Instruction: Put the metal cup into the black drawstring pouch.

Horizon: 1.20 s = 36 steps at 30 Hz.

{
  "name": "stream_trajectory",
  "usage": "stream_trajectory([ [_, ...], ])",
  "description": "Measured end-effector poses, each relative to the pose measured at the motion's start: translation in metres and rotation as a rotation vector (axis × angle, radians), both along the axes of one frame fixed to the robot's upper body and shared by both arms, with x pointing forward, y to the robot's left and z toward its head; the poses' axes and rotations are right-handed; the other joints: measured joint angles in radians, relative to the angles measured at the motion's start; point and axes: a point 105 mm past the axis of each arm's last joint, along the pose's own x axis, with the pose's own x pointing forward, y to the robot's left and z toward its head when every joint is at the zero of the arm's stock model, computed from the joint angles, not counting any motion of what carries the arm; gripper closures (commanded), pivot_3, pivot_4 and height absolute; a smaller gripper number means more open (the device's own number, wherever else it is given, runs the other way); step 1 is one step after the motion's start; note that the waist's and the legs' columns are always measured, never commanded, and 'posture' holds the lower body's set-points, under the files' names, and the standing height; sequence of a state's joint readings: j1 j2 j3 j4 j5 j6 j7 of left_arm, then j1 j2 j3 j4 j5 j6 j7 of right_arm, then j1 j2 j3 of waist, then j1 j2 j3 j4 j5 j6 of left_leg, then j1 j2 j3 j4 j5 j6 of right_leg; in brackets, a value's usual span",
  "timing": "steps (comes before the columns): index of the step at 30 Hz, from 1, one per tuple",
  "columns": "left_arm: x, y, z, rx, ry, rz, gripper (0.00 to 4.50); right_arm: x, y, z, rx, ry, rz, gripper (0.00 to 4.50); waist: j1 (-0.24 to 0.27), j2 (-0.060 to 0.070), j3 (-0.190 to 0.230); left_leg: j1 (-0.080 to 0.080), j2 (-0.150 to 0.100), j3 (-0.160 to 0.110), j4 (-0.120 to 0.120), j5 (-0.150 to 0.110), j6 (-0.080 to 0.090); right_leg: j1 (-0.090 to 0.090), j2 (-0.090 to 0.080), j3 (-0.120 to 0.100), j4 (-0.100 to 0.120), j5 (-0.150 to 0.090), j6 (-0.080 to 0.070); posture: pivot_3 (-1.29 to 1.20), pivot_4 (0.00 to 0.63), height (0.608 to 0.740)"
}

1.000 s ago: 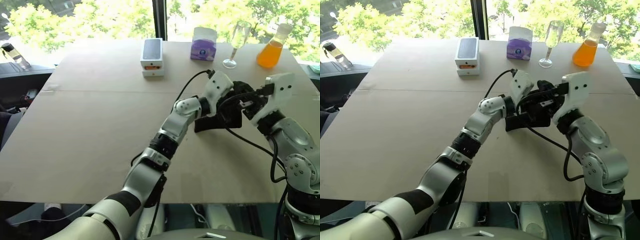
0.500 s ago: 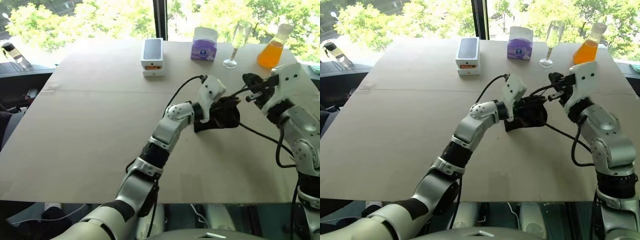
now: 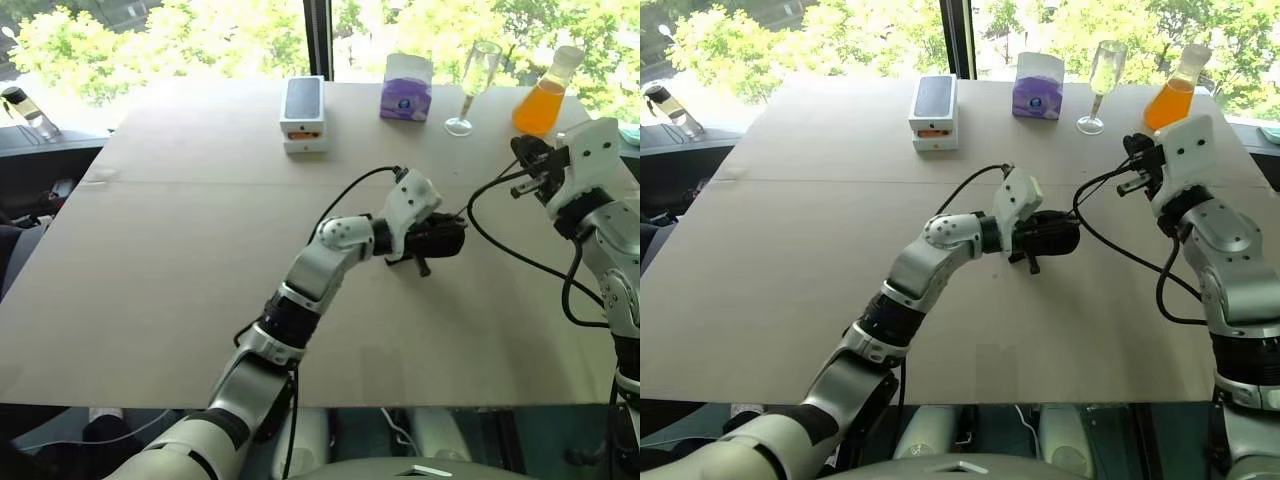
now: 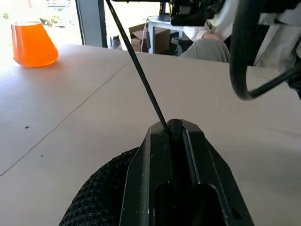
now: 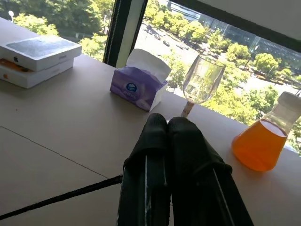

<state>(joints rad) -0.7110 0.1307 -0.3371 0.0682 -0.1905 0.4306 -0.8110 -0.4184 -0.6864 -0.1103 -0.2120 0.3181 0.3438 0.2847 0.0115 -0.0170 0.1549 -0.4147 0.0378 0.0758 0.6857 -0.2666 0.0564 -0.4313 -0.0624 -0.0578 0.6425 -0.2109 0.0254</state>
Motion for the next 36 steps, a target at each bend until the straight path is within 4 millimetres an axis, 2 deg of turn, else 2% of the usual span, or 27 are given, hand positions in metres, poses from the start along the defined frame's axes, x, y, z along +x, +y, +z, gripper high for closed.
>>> stream_trajectory([
  [5, -0.001, 0.016, 0.0, 0.052, -0.036, 0.01, 4.47, -0.001, -0.001, 0.005, -0.118, -0.061, 0.004, 4.5, 0.001, 0.0, 0.0, 0.0, 0.0, 0.0, 0.0, 0.0, 0.0, 0.0, 0.0, 0.0, 0.0, 0.0, 0.0, 0.0, 0.15, 0.737],
  [9, -0.003, 0.024, -0.006, 0.092, -0.043, 0.015, 4.47, 0.002, -0.004, 0.001, -0.196, -0.071, -0.013, 4.5, 0.002, 0.0, 0.0, 0.0, 0.0, 0.001, 0.0, 0.002, -0.004, 0.0, 0.0, 0.0, 0.0, 0.0, 0.0, 0.0, 0.15, 0.737],
  [10, -0.004, 0.036, -0.025, 0.163, -0.004, 0.016, 4.47, 0.007, -0.03, 0.011, -0.211, -0.098, -0.133, 4.5, 0.002, 0.003, -0.002, 0.001, -0.001, 0.002, 0.0, 0.002, -0.004, 0.0, -0.001, 0.001, 0.0, 0.0, 0.0, 0.0, 0.15, 0.737],
  [11, -0.004, 0.05, -0.046, 0.222, 0.051, 0.042, 4.47, 0.007, -0.066, 0.023, -0.227, -0.112, -0.267, 4.5, 0.005, 0.007, -0.001, 0.0, -0.001, 0.003, 0.0, 0.002, -0.004, 0.0, -0.002, 0.001, 0.0, 0.0, 0.001, 0.0, 0.15, 0.737],
  [12, -0.002, 0.07, -0.076, 0.292, 0.143, 0.097, 4.47, 0.001, -0.097, 0.04, -0.223, -0.146, -0.387, 4.5, 0.006, 0.009, 0.001, 0.0, -0.001, 0.003, 0.0, 0.002, -0.004, -0.001, -0.002, 0.001, 0.0, -0.001, 0.001, 0.0, 0.15, 0.737],
  [13, -0.002, 0.08, -0.086, 0.293, 0.185, 0.12, 4.47, -0.005, -0.114, 0.05, -0.214, -0.175, -0.453, 4.5, 0.005, 0.007, 0.002, -0.001, 0.0, 0.003, 0.0, 0.003, -0.004, -0.002, -0.001, 0.001, 0.0, -0.001, 0.001, 0.0, 0.15, 0.737],
  [14, 0.001, 0.08, -0.083, 0.317, 0.163, 0.122, 4.47, -0.009, -0.122, 0.061, -0.204, -0.211, -0.49, 4.5, 0.004, 0.005, 0.001, 0.0, 0.001, 0.002, 0.0, 0.003, -0.004, 0.0, 0.0, 0.0, 0.0, -0.001, 0.001, 0.0, 0.15, 0.737],
  [15, 0.004, 0.079, -0.081, 0.337, 0.142, 0.129, 4.47, -0.01, -0.117, 0.069, -0.211, -0.244, -0.478, 4.5, 0.001, 0.006, 0.0, 0.002, 0.0, 0.003, 0.0, 0.002, -0.004, 0.001, 0.0, 0.001, 0.0, -0.001, 0.001, 0.0, 0.15, 0.737],
  [16, 0.005, 0.077, -0.079, 0.337, 0.133, 0.129, 4.47, -0.009, -0.113, 0.067, -0.215, -0.244, -0.462, 4.5, -0.003, 0.006, 0.0, 0.002, 0.0, 0.004, 0.0, 0.002, -0.003, 0.001, 0.001, 0.002, 0.0, -0.001, 0.001, 0.0, 0.15, 0.737],
  [19, 0.006, 0.07, -0.079, 0.299, 0.14, 0.125, 4.47, -0.002, -0.103, 0.044, -0.165, -0.186, -0.411, 4.5, -0.009, 0.006, 0.0, 0.002, 0.001, 0.004, 0.0, 0.0, 0.0, 0.0, 0.0, 0.003, 0.001, 0.0, 0.001, 0.0, 0.15, 0.737],
  [21, 0.008, 0.066, -0.074, 0.256, 0.131, 0.122, 4.47, 0.001, -0.096, 0.035, -0.137, -0.154, -0.378, 4.5, -0.009, 0.007, 0.001, 0.001, 0.0, 0.004, 0.001, 0.002, -0.004, -0.001, 0.0, 0.003, 0.002, 0.0, 0.001, 0.0, 0.15, 0.737],
  [27, 0.018, 0.059, -0.036, 0.049, 0.077, 0.147, 4.47, -0.002, -0.059, 0.033, -0.061, -0.143, -0.237, 4.5, 0.0, 0.007, 0.001, 0.0, 0.0, 0.004, 0.0, 0.003, -0.004, -0.001, 0.0, 0.003, 0.001, 0.0, 0.001, 0.0, 0.15, 0.737],
  [33, 0.031, 0.071, -0.012, -0.137, 0.095, 0.247, 4.47, -0.007, -0.02, 0.035, 0.05, -0.125, -0.106, 4.5, 0.0, 0.007, 0.001, 0.0, 0.0, 0.004, 0.0, 0.002, -0.004, -0.001, 0.0, 0.003, 0.001, 0.0, 0.001, 0.0, 0.15, 0.737],
  [36, 0.041, 0.09, -0.001, -0.216, 0.111, 0.336, 4.47, -0.01, 0.004, 0.033, 0.092, -0.094, -0.026, 4.5, 0.0, 0.007, 0.001, 0.0, 0.001, 0.004, 0.0, 0.002, -0.004, -0.001, 0.0, 0.003, 0.001, 0.0, 0.001, 0.0, 0.15, 0.737],
])
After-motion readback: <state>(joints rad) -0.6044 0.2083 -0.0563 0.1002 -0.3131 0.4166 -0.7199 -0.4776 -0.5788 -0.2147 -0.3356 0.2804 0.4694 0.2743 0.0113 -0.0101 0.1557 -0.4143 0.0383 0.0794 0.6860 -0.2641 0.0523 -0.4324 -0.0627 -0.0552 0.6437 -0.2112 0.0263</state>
